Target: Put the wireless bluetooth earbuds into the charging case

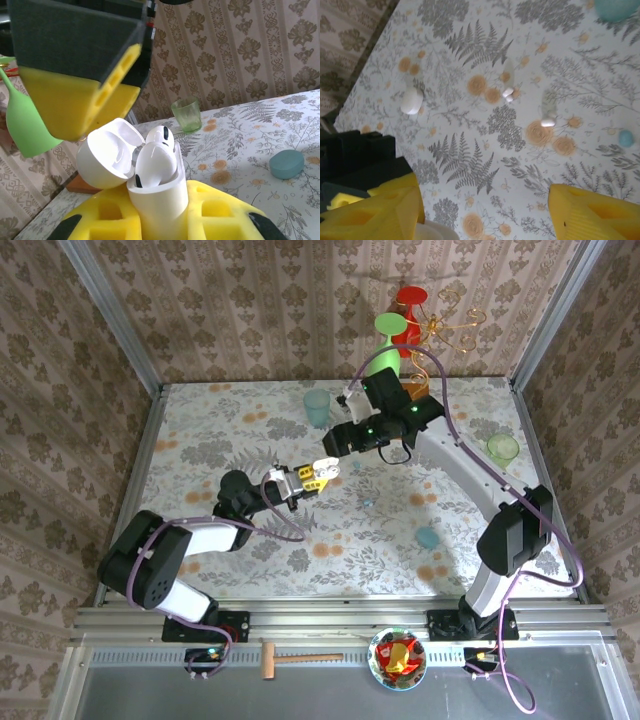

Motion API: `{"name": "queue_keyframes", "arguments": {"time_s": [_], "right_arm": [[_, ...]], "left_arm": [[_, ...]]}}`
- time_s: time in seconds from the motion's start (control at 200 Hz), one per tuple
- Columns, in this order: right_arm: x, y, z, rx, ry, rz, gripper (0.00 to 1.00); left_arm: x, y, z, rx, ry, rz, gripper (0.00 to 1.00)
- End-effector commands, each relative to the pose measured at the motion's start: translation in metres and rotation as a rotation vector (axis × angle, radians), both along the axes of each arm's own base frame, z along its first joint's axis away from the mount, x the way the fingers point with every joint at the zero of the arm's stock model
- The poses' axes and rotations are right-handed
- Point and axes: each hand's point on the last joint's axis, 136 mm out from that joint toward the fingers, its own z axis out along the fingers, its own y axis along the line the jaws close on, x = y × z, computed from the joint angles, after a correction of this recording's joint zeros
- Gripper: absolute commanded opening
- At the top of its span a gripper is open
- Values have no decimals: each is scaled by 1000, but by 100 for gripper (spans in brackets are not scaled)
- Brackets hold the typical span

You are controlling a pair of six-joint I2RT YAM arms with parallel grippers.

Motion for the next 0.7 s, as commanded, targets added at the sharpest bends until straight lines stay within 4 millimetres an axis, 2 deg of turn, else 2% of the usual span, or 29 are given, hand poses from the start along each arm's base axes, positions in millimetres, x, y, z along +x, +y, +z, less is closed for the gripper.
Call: {"name": "queue_keyframes", "arguments": {"time_s": [0.0, 0.22, 0.5, 0.61, 0.695], "right_arm": [[-15, 3, 0, -14, 11, 65, 70], [-30, 0, 0, -35, -23, 123, 72], [-48, -14, 1, -96, -82, 177, 73], [-49, -13, 12, -62, -192, 210, 73], [-61, -7, 23, -22, -341, 326, 74]], "left_arm": [[-2, 3, 13, -24, -60, 19, 0], [6, 6, 22, -53, -25, 49, 0], [14, 12, 32, -100, 62, 66, 0], [12, 14, 31, -92, 77, 26, 0], [5, 15, 30, -83, 86, -23, 0]]}}
